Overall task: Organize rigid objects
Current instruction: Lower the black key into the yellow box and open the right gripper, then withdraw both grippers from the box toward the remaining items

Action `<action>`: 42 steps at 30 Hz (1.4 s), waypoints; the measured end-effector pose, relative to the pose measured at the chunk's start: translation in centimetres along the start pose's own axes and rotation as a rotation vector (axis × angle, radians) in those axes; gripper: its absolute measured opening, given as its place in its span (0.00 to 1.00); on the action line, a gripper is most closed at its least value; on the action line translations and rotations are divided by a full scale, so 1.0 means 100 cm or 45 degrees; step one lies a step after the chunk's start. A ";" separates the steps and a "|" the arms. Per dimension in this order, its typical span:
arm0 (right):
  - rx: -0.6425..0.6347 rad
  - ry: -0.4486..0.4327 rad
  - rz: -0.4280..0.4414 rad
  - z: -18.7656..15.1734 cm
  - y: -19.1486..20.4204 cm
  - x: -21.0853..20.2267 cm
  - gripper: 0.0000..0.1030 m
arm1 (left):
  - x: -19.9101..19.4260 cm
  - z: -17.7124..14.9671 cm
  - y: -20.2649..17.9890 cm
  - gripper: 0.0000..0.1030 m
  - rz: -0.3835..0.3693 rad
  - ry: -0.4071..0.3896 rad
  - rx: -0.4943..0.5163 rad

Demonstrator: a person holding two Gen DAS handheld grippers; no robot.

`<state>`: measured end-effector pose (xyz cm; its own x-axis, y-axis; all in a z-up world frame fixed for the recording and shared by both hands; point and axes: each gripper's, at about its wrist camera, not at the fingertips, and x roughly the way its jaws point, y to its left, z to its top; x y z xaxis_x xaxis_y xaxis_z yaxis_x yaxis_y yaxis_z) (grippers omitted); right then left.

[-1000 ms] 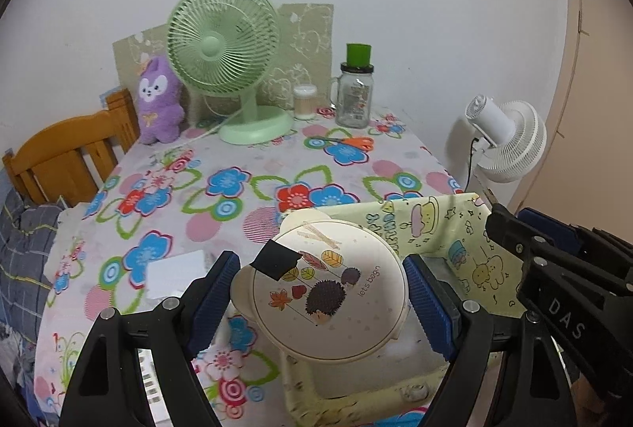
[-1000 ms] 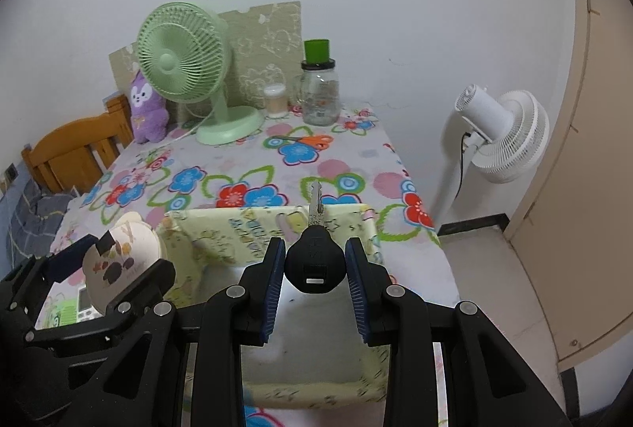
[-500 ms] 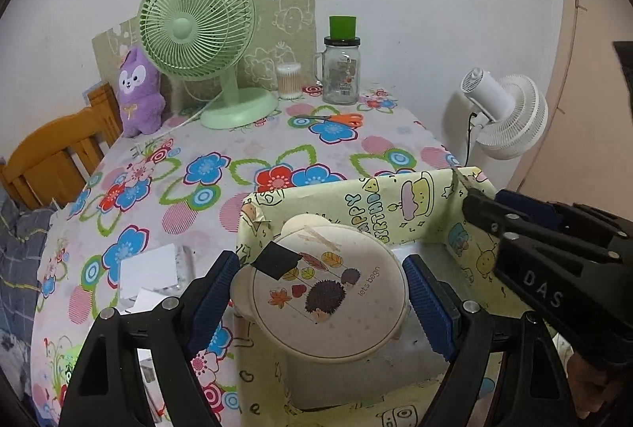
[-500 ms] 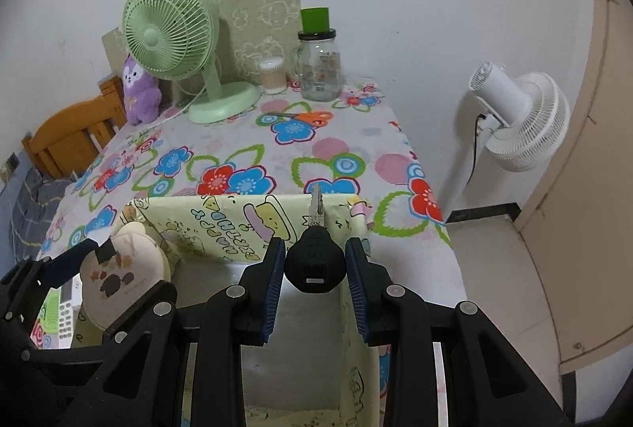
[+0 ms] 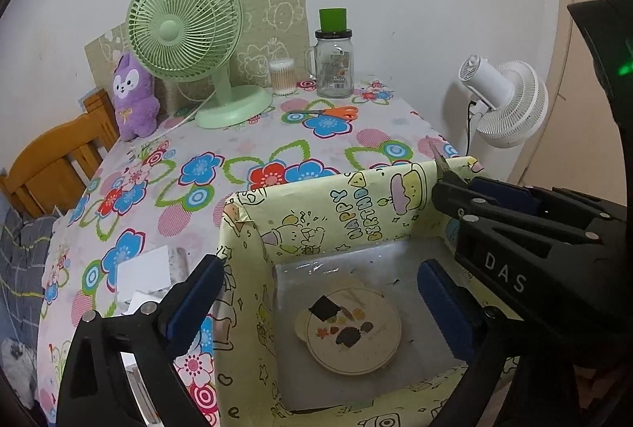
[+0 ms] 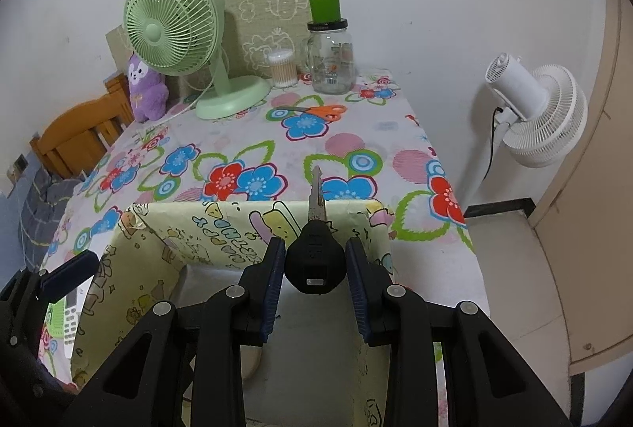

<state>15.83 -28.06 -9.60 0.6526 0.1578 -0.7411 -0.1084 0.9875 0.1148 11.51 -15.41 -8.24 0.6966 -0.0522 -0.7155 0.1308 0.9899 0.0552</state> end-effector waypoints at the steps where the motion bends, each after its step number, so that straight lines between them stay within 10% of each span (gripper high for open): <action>1: 0.002 0.001 -0.001 0.000 0.000 0.001 0.33 | 0.000 0.000 0.000 0.97 -0.001 0.002 -0.001; 12: 0.007 0.020 0.026 0.001 0.004 -0.004 0.57 | -0.001 -0.001 0.003 1.00 0.012 0.048 -0.022; 42: 0.002 -0.111 0.025 0.004 0.068 -0.066 0.84 | -0.049 -0.005 0.065 1.00 -0.008 0.011 -0.047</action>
<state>11.09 -22.42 -3.72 0.7135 0.1766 -0.6780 -0.1204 0.9842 0.1297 8.62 -8.67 -4.76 0.6896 -0.0577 -0.7219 0.1089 0.9937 0.0246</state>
